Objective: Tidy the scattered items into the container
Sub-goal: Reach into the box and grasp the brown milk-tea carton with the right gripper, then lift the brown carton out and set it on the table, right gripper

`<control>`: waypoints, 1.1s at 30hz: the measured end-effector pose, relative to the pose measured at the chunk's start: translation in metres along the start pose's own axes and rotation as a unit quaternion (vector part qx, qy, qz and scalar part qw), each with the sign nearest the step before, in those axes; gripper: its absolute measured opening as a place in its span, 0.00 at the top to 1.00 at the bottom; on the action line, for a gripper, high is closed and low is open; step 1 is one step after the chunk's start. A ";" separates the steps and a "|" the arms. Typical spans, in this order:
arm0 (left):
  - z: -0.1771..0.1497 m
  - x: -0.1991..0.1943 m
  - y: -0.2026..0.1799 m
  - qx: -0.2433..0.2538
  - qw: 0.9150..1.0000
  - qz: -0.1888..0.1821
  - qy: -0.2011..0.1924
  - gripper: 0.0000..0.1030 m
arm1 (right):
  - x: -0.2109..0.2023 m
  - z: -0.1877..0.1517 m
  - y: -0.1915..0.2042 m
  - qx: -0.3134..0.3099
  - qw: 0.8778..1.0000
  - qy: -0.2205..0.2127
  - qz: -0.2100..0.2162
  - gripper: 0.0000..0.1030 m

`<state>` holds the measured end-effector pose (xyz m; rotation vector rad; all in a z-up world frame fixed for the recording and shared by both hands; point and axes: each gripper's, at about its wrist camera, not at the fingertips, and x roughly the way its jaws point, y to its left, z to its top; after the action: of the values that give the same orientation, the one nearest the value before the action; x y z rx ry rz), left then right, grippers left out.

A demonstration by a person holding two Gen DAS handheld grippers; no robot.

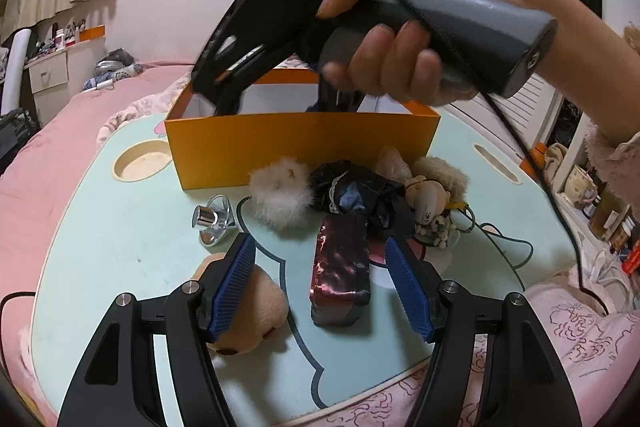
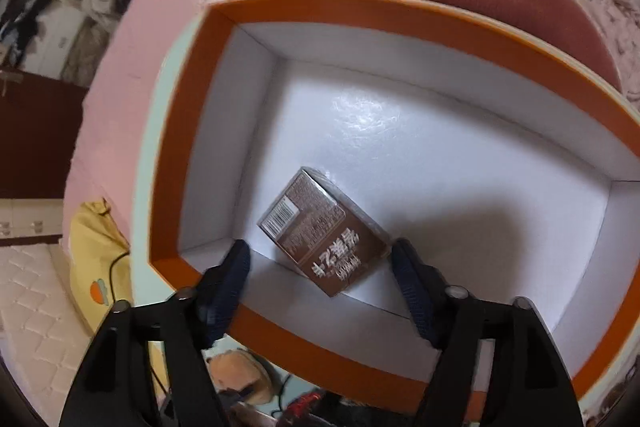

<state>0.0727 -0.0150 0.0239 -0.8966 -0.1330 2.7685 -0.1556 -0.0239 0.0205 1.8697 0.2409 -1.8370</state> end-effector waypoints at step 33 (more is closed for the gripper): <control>0.002 -0.009 0.024 -0.054 0.998 -0.019 0.004 0.34 | -0.088 -0.235 -0.091 -0.002 0.973 -0.229 -0.030 0.61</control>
<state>0.0743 -0.0407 0.0267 -0.9216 -0.2971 2.7436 0.0042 0.1827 0.0764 1.3937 0.1374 -2.2428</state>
